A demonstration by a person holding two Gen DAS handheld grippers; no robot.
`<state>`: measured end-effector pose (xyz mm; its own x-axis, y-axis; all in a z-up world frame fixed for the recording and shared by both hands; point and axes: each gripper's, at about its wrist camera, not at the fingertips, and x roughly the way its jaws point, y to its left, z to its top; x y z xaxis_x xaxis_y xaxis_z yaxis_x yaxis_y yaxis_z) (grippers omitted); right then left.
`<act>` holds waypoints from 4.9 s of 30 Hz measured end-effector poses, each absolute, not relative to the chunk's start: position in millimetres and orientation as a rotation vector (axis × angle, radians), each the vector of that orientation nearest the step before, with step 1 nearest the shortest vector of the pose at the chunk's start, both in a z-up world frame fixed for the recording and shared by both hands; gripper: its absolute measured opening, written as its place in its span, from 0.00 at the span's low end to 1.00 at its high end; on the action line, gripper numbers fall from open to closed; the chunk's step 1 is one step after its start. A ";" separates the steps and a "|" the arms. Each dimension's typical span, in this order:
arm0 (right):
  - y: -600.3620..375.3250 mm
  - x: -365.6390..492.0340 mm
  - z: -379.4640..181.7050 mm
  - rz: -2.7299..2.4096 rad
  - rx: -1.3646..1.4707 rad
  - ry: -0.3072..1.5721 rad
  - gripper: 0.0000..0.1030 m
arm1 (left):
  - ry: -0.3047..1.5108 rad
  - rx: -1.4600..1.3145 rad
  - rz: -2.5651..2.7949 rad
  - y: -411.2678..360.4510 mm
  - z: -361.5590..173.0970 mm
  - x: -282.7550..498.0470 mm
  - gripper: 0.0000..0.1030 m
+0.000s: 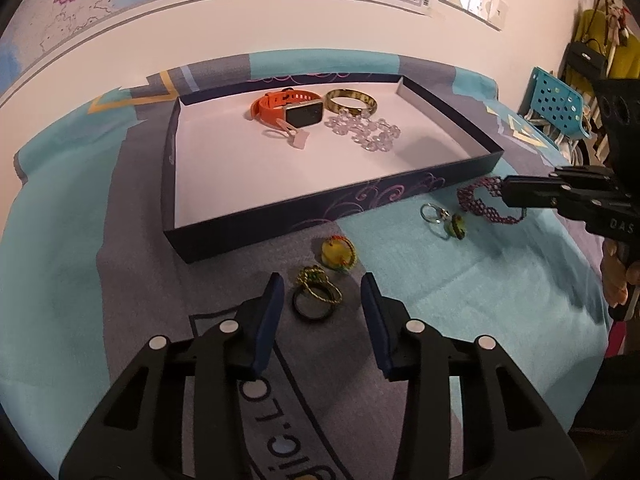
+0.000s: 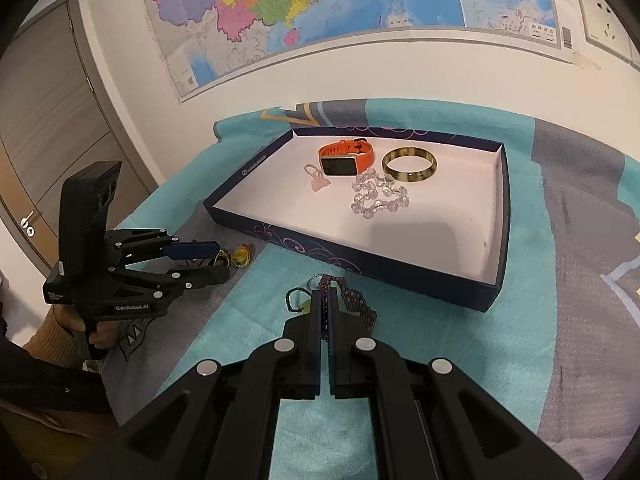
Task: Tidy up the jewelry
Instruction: 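Grasp the maroon beaded bracelet with the right gripper while the left gripper grasps the black ring, then carry the maroon bracelet in the right gripper and black ring in the left gripper over the box, then open the right gripper to drop the maroon bracelet while the left gripper releases the black ring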
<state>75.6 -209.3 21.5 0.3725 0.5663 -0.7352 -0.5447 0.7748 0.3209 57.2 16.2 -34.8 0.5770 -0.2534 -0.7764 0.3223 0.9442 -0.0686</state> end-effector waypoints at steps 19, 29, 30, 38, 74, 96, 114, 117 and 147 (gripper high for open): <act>-208.3 75.9 18.4 0.719 0.040 0.961 0.01 | 0.897 0.116 -0.322 15.1 -34.5 39.7 0.22; -208.1 73.1 20.9 0.723 0.048 0.954 0.01 | 0.905 0.079 -0.325 21.1 -32.6 28.8 0.22; -208.9 72.7 21.5 0.725 0.055 0.951 0.01 | 0.903 0.069 -0.327 21.9 -31.7 28.0 0.22; -216.6 73.3 31.3 0.734 0.097 0.930 0.01 | 0.864 0.038 -0.350 22.5 -18.6 26.0 0.22; -203.8 127.3 63.7 0.705 0.090 0.831 0.01 | 0.762 0.073 -0.362 3.4 21.1 84.5 0.22; -191.7 168.2 42.3 0.650 0.080 0.868 0.01 | 0.787 0.069 -0.335 0.7 12.0 127.2 0.22; -174.2 187.2 27.1 0.606 0.021 0.887 0.01 | 0.849 0.062 -0.312 -7.0 -8.4 157.2 0.22; -168.6 187.1 22.0 0.612 0.003 0.900 0.01 | 0.861 0.063 -0.310 -8.3 -12.8 161.7 0.22; -181.6 164.3 28.8 0.647 0.044 0.912 0.17 | 0.793 0.066 -0.288 -4.6 0.1 147.2 0.33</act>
